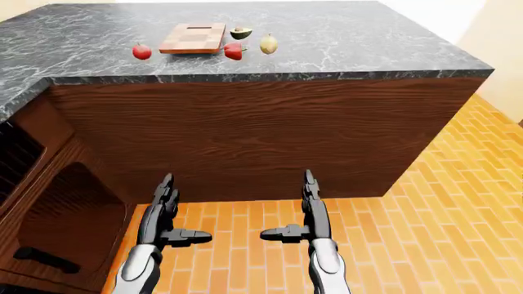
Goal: Place the avocado, onion, tomato and bell pepper on the cutting board.
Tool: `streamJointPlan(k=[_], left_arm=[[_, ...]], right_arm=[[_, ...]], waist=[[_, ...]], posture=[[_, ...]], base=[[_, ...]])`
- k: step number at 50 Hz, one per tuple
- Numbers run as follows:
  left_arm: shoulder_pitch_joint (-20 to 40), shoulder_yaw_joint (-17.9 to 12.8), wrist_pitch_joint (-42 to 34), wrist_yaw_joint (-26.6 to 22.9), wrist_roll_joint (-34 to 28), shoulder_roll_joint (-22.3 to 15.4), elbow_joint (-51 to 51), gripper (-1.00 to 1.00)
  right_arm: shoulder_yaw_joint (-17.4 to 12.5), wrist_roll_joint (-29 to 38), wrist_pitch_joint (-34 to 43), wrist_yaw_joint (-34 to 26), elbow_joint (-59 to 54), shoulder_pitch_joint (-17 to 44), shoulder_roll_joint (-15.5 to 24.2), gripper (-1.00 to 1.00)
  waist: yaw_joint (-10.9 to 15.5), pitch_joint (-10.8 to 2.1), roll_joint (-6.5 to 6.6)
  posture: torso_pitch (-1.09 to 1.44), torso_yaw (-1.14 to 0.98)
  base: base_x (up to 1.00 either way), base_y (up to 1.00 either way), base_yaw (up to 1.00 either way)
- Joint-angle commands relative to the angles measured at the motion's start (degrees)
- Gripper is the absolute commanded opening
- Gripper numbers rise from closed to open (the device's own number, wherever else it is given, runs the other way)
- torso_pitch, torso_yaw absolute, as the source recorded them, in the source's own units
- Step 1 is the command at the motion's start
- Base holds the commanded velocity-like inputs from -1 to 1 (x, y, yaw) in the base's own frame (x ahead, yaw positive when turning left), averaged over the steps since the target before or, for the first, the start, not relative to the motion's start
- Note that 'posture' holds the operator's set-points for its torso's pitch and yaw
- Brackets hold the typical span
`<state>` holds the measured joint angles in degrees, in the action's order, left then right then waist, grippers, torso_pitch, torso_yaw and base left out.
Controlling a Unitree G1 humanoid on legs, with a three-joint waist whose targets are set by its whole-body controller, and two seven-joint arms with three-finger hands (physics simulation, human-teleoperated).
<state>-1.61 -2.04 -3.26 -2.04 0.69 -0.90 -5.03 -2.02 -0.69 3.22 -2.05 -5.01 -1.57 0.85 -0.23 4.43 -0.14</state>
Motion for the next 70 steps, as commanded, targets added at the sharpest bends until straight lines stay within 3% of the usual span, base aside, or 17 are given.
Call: streamJointPlan(k=[1, 3, 5, 8, 13, 24, 25, 30, 36, 53, 55, 56, 58, 61, 67, 69, 70], left_arm=[[0.95, 0.21, -2.38, 0.44, -0.19, -0.36, 12.31, 1.0], [1.0, -0.21, -5.2, 0.31, -0.76, -0.73, 15.62, 1.0], [0.69, -0.22, -7.06, 0.17, -1.28, -0.64, 18.29, 1.0], [0.25, 0.74, -10.9, 0.25, -2.64, -0.24, 23.51, 1.0], [2.91, 1.72, -18.56, 0.02, -4.55, -0.28, 31.14, 1.0], [19.27, -3.18, -27.72, -1.0, -4.03, -4.04, 29.95, 1.0], [20.08, -3.32, -28.01, -1.16, -3.82, -4.52, 29.71, 1.0], [25.03, -5.57, -28.96, -1.05, -2.64, -7.4, 27.34, 1.0], [27.43, -7.2, -30.4, -0.01, -0.89, -9.52, 27.23, 1.0], [26.89, -9.11, -35.3, 1.81, 1.11, -11.13, 33.67, 1.0], [26.68, -9.39, -35.22, 1.92, 1.06, -11.37, 33.7, 1.0], [26.62, -9.6, -35.98, 1.98, 1.24, -11.5, 34.59, 1.0], [26.72, -9.65, -36.78, 2.04, 1.32, -11.81, 35.56, 1.0], [26.11, -9.98, -36.37, 2.24, 1.39, -11.76, 35.57, 1.0], [26.81, -10.56, -37.18, 3.27, 1.6, -12.26, 36.87, 1.0], [27.37, -11.24, -37.05, 3.89, 1.89, -12.49, 37.21, 1.0], [27.0, -11.11, -36.77, 3.96, 1.87, -12.61, 37.12, 1.0]], right_arm=[[0.8, 1.28, 1.71, 1.23, 11.98, 2.03, 0.12, 1.0], [0.44, 1.1, 5.53, 1.81, 16.79, 2.87, -0.04, 1.0], [0.75, 1.63, 6.79, 1.66, 18.9, 2.72, 0.14, 1.0], [0.33, 1.32, 10.09, 0.89, 24.52, 2.07, 0.3, 1.0], [-1.25, 0.52, 15.46, -0.73, 31.22, 3.2, 1.15, 1.0], [-2.44, -0.24, 24.66, -0.63, 33.52, 17.71, 3.37, 1.0], [-2.61, -0.51, 25.24, -0.44, 33.3, 18.63, 3.47, 1.0], [-3.08, -1.39, 27.62, 0.75, 31.05, 25.68, 4.86, 1.0], [-3.64, -2.91, 28.4, 1.65, 29.62, 29.6, 5.76, 1.0], [-3.68, -6.72, 33.19, 3.66, 36.14, 30.11, 6.23, 1.0], [-3.63, -6.72, 33.29, 3.66, 36.27, 30.21, 6.3, 1.0], [-3.67, -6.74, 33.55, 3.73, 36.6, 30.36, 6.35, 1.0], [-3.6, -6.81, 33.63, 3.71, 37.02, 30.14, 6.32, 1.0], [-3.71, -7.01, 33.7, 3.34, 37.75, 29.67, 6.36, 1.0], [-3.89, -7.08, 34.57, 3.25, 39.1, 29.12, 6.55, 1.0], [-3.83, -6.85, 34.38, 3.26, 38.99, 29.22, 6.59, 1.0], [-3.8, -6.9, 34.44, 3.22, 39.05, 29.18, 6.5, 1.0]], waist=[[-0.12, -0.05, -0.45], [0.59, -3.79, -0.08], [0.42, -1.31, -0.41], [0.56, -4.25, -0.34], [0.71, -4.85, -0.37], [0.43, -5.34, -0.08], [0.35, -6.48, 0.17], [0.06, -3.04, 0.95], [-0.58, -2.09, 3.94], [1.19, -3.69, -0.03], [1.15, -3.96, -1.45], [0.92, -3.44, -0.35], [0.81, -0.98, -2.08], [0.29, -2.41, -2.21], [-0.79, -2.88, 0.71], [-0.67, -3.8, 3.42], [-0.7, -5.78, 5.87]], posture=[[0.0, 0.0], [0.0, 0.0], [0.0, 0.0], [0.0, 0.0], [0.0, 0.0], [0.0, 0.0], [0.0, 0.0], [0.0, 0.0], [0.0, 0.0], [0.0, 0.0], [0.0, 0.0], [0.0, 0.0], [0.0, 0.0], [0.0, 0.0], [0.0, 0.0], [0.0, 0.0], [0.0, 0.0]], base=[[0.0, 0.0, 0.0], [0.0, 0.0, 0.0], [0.0, 0.0, 0.0], [0.0, 0.0, 0.0], [0.0, 0.0, 0.0], [0.0, 0.0, 0.0], [0.07, 0.05, 0.0], [0.23, 0.11, 0.0], [0.42, 0.25, 0.0], [0.47, 0.2, 0.0], [0.47, 0.01, 0.0], [0.47, 0.02, 0.0], [0.47, 0.01, 0.0], [0.47, 0.01, 0.0], [0.47, 0.01, 0.0], [0.47, 0.01, 0.0], [0.46, 0.02, 0.0]])
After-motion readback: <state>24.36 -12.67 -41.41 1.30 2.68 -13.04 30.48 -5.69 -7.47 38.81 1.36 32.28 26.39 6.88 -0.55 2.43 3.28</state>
